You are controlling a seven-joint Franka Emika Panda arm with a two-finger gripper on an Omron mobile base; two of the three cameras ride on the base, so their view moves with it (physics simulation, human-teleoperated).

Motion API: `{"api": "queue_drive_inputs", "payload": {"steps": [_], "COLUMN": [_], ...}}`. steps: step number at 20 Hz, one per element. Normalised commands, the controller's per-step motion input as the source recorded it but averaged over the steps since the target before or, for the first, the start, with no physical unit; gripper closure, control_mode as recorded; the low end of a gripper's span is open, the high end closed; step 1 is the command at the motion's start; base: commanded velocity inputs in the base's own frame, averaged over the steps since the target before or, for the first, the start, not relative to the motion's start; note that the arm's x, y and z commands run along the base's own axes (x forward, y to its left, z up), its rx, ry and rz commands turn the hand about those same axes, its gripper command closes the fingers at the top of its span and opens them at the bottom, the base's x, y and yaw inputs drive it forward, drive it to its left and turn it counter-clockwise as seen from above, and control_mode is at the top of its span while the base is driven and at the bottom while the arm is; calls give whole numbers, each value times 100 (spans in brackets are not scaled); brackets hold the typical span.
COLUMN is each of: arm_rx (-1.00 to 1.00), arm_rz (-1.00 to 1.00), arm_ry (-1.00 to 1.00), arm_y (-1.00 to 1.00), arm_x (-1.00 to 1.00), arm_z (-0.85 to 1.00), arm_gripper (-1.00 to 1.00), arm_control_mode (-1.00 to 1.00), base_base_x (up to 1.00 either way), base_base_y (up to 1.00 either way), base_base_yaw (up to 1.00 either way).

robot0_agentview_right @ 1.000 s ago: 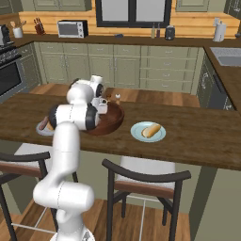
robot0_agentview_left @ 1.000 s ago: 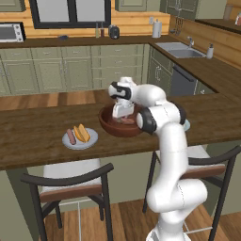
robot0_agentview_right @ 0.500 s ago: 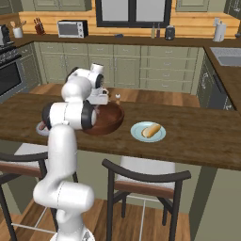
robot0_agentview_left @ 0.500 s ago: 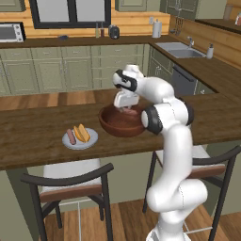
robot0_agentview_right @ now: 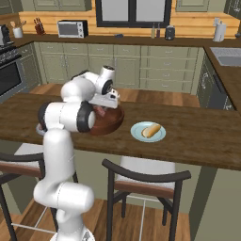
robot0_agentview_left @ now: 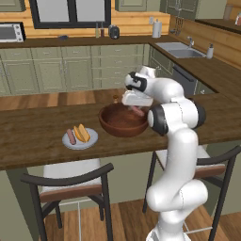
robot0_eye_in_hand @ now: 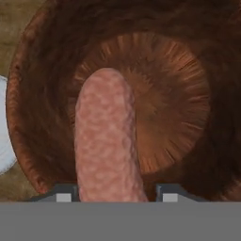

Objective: Place one bun and one sausage from the bowl on each plate.

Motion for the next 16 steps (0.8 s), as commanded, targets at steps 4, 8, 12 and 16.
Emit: {"api": "queue_drive_inputs", "payload": {"steps": [4, 8, 12, 16], "arm_rx": [4, 5, 5, 3], "arm_rz": [-51, -51, -50, -48], "arm_ry": [-12, -10, -6, -4], "arm_y": [-53, -56, -59, -50], "arm_x": [0, 0, 0, 0], "arm_z": [0, 0, 0, 0], "arm_gripper": [100, 100, 100, 100], "arm_control_mode": [-100, -100, -100, -100], "base_base_x": [0, 0, 0, 0], "base_base_y": [0, 0, 0, 0], "base_base_yaw": [0, 0, 0, 0]}}
